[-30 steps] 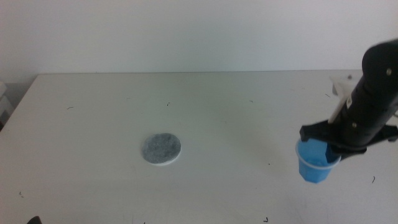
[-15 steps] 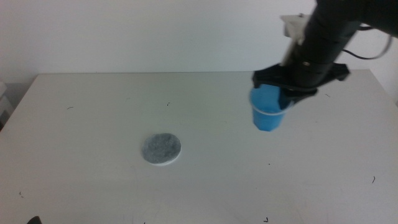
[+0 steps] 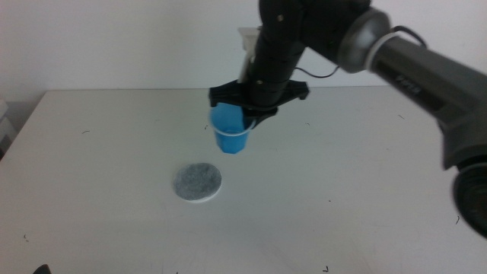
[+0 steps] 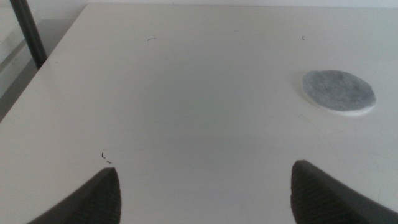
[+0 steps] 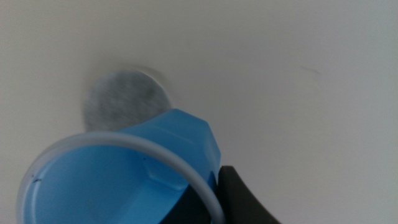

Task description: Place an empty cup on a cup mat.

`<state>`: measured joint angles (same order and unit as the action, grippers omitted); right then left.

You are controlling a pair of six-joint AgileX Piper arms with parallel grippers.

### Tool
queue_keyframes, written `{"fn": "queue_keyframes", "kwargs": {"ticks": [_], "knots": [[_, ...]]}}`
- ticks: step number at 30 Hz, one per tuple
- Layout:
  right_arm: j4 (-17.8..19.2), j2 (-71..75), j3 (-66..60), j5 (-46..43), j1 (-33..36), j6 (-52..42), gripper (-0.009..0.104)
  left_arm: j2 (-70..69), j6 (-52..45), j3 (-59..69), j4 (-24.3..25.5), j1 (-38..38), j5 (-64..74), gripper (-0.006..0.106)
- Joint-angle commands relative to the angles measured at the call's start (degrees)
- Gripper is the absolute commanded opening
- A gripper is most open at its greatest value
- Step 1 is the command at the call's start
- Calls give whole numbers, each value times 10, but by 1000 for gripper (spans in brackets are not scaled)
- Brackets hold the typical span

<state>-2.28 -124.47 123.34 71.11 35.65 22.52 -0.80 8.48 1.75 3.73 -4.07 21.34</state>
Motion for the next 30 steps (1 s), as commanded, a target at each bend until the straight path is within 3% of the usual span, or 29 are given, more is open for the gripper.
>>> {"fn": "queue_keyframes", "kwargs": {"ticks": [1,10,29,30], "knots": [[-5,3,70,31,14,7,0,-6,6,-3,0,1,-39,105],[-28,-96,173,30,41,23,0,-6,6,-3,0,1,-39,105],[-27,-142,172,31,49,22,0,-6,6,-3,0,1,-39,105],[-25,-142,172,31,50,12,11,-6,6,-3,0,1,-39,105]]}}
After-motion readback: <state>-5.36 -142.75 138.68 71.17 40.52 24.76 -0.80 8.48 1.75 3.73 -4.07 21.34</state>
